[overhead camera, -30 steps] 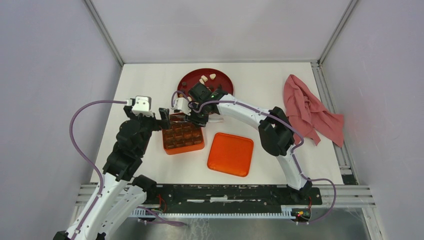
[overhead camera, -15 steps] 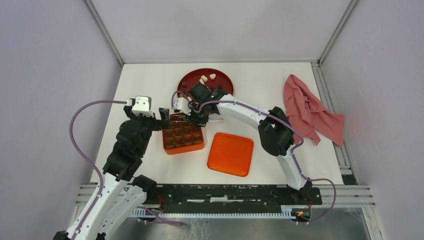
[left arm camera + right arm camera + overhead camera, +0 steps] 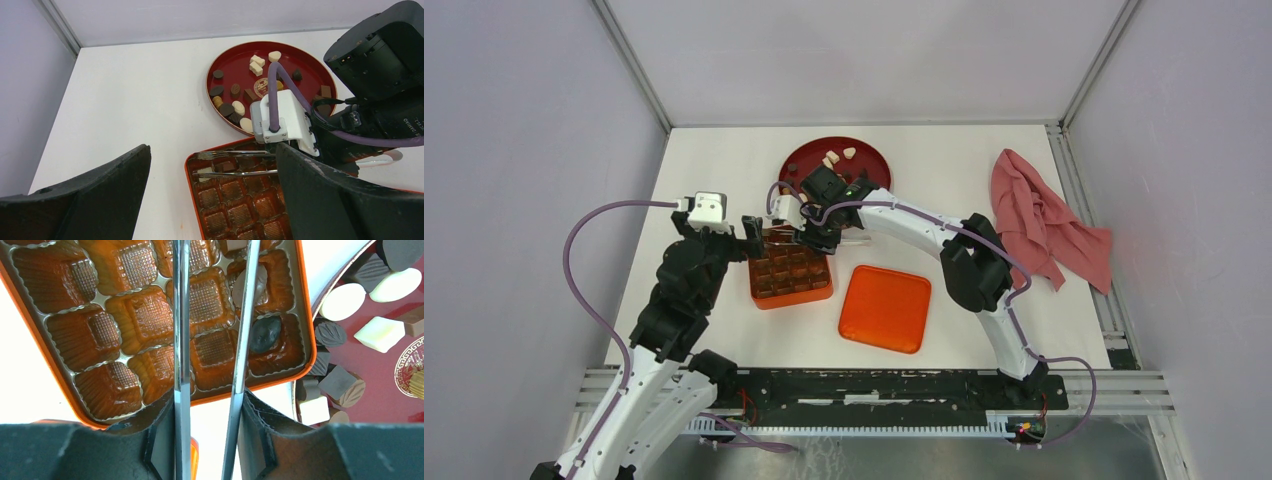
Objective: Pack the chocolate
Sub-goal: Place the fake chocolate in the packing box, then pick up the fake chocolate from the plate, then pick up the packing box from the center of the board.
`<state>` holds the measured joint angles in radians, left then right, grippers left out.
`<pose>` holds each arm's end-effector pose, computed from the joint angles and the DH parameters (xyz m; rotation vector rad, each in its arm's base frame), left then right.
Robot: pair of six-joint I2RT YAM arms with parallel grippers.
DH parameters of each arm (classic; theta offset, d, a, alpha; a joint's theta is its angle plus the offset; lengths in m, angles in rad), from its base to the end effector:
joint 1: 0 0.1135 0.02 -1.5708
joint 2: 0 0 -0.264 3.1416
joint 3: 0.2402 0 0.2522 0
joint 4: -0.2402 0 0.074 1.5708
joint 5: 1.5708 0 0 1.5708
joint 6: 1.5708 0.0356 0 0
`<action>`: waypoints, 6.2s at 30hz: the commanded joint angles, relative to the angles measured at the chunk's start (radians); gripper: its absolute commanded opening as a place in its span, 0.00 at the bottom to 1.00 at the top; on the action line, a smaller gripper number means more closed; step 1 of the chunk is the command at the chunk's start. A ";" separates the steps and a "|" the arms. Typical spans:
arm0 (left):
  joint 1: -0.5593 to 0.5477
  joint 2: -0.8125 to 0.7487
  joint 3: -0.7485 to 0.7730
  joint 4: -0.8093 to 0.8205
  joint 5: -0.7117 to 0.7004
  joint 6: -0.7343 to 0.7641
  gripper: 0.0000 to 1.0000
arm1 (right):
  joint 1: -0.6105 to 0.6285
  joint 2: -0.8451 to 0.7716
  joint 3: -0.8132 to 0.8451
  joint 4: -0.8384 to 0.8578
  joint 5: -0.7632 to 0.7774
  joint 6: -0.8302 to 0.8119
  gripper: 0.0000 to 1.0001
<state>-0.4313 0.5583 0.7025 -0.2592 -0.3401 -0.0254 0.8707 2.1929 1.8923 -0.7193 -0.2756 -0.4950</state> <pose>0.1292 -0.0464 0.3356 0.0858 1.6773 -0.0572 0.3033 0.3751 0.2206 -1.7254 1.9593 0.4931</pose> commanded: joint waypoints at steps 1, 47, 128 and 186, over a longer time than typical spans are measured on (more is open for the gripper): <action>0.006 0.002 0.017 0.026 -0.007 -0.027 1.00 | 0.007 -0.030 0.050 0.018 -0.002 -0.001 0.44; 0.006 0.004 0.017 0.026 0.005 -0.025 0.99 | -0.470 -0.113 -0.062 0.063 -0.065 0.036 0.39; 0.006 0.018 0.018 0.023 0.009 -0.025 0.99 | -0.558 -0.143 -0.212 0.171 -0.258 0.027 0.00; 0.491 0.758 0.067 -0.181 0.561 -0.353 0.56 | -0.427 -0.578 -0.578 0.136 -0.463 -0.074 0.00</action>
<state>0.1101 1.2774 0.7174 -0.4641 0.2440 -0.3191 0.4431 1.6367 1.3102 -0.6140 -0.7006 -0.5625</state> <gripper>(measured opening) 0.559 0.374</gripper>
